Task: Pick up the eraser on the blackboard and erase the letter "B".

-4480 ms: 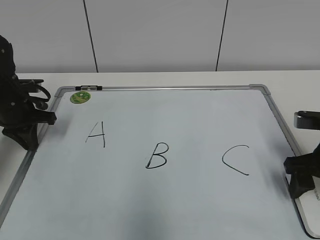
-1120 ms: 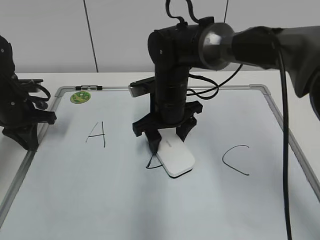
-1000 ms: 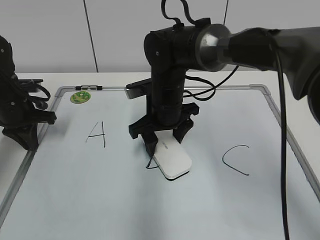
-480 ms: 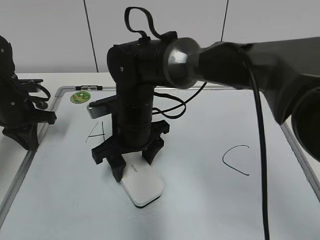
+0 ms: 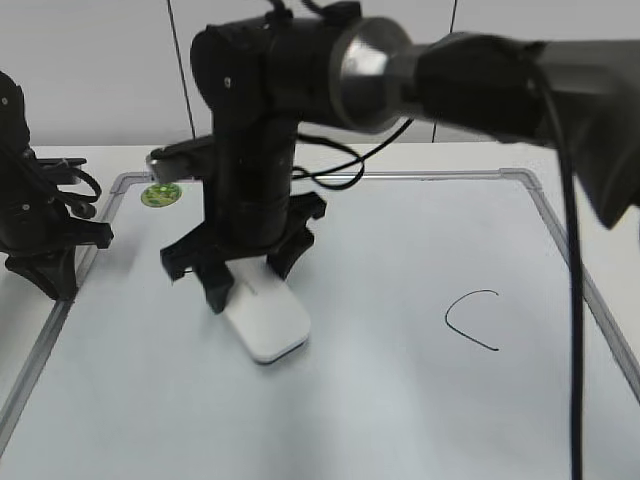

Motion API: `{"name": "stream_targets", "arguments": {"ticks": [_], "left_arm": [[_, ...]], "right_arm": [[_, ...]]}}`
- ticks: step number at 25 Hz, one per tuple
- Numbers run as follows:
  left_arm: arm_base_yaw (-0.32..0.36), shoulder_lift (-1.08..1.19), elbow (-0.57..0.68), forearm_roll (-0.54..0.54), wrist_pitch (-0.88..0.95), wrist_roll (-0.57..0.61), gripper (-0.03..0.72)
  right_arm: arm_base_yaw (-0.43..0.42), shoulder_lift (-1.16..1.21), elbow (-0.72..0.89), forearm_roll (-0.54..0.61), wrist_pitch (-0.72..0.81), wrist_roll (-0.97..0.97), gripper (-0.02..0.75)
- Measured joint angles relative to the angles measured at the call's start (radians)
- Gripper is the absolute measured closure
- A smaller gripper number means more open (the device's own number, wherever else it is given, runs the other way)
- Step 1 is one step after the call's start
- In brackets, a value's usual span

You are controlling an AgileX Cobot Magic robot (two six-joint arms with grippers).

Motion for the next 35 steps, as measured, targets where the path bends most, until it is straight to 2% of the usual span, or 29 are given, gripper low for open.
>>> {"name": "stream_targets", "arguments": {"ticks": [2,5,11,19,29,35], "left_arm": [[0.000,0.000,0.000,0.000,0.000,0.000,0.656],[0.000,0.000,0.000,0.000,0.000,0.000,0.656],[0.000,0.000,0.000,0.000,0.000,0.000,0.656],[0.002,0.000,0.000,0.000,0.000,0.000,0.656],[0.002,0.000,0.000,0.000,0.000,0.000,0.656],[0.002,0.000,0.000,0.000,0.000,0.000,0.656]], "right_arm": [[-0.032,-0.039,-0.001,-0.061,0.000,0.015,0.220],[-0.106,-0.080,-0.002,-0.091,0.004,0.024,0.220],[-0.307,-0.125,0.011,-0.108,0.008,0.027,0.220],[-0.534,-0.170,0.147,-0.117,0.009,0.024,0.220],[-0.705,-0.170,0.236,-0.084,0.009,-0.051,0.220],[-0.759,-0.132,0.236,-0.006,0.007,-0.119,0.220]]}}
